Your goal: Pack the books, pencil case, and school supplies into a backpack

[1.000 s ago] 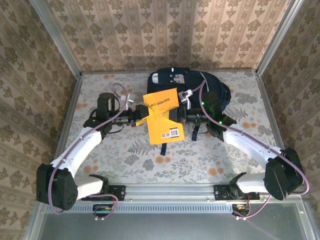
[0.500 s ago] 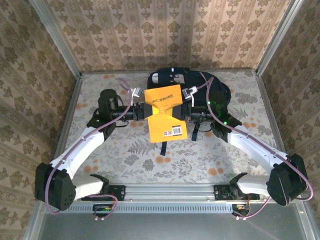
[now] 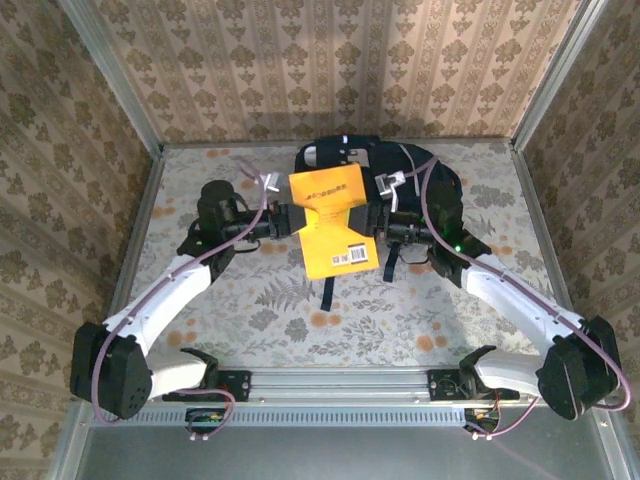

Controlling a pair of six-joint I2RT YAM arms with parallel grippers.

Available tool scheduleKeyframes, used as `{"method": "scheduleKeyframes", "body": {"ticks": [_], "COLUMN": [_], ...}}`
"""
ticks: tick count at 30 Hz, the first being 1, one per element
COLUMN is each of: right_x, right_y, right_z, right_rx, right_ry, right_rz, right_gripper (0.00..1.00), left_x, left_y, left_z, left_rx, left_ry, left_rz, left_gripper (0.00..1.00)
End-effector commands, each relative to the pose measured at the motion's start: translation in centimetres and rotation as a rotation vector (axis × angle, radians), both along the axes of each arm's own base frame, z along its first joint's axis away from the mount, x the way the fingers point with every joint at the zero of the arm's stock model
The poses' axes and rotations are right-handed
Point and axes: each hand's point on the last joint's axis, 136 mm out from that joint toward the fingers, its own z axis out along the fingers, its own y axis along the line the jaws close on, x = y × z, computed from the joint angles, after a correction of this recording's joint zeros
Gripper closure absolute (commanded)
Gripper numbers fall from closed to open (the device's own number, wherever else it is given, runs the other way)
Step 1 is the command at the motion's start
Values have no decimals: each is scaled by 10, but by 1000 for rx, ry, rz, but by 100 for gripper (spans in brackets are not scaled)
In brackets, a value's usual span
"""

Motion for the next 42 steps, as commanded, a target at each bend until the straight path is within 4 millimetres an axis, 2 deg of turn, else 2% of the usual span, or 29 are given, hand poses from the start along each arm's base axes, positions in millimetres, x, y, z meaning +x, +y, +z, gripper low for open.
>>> {"method": "scheduleKeyframes", "body": {"ticks": [1,4,8,10,15,16,18,23,26,29,33,34,35,37,38,40,42], "right_x": [14,19,20,18,26,27,29,36,41,48,55,57,57,57,56,55,49], "right_y": [-23,-45,-62,-57,-35,-34,-31,-17,-16,-15,-15,-19,-23,-36,-42,-62,-87], "right_z": [13,16,21,26,44,49,58,63,61,54,42,37,33,26,23,13,2], "right_rx": [60,163,269,309,374,396,428,433,443,429,367,342,320,263,224,115,14], "right_ry": [-69,-111,-158,-166,-147,-156,-181,-183,-178,-153,-131,-126,-124,-135,-138,-141,-144], "right_rz": [-196,-375,-515,-500,-413,-412,-404,-380,-396,-422,-456,-482,-507,-565,-590,-663,-748], "right_gripper": [21,16,8,4,3,3,3,9,24,53,98,100,100,100,100,100,100], "left_x": [25,36,49,59,68,63,63,63,63,64,65,66,67,69,72,80,84], "left_y": [26,31,32,32,17,6,-1,-10,-13,-16,-23,-25,-26,-26,-26,-24,-24], "left_z": [57,83,97,101,104,103,101,93,89,82,76,74,70,60,51,30,14], "left_rx": [-148,-259,-353,-407,-481,-486,-483,-471,-462,-447,-426,-416,-401,-346,-302,-166,-5], "left_ry": [-159,-188,-174,-148,-118,-110,-103,-84,-76,-59,-41,-36,-32,-27,-20,2,-16], "left_rz": [221,294,328,350,307,277,265,262,260,260,243,240,241,251,261,292,313], "left_gripper": [100,100,100,100,100,100,100,100,100,100,100,100,90,61,50,36,27]}}
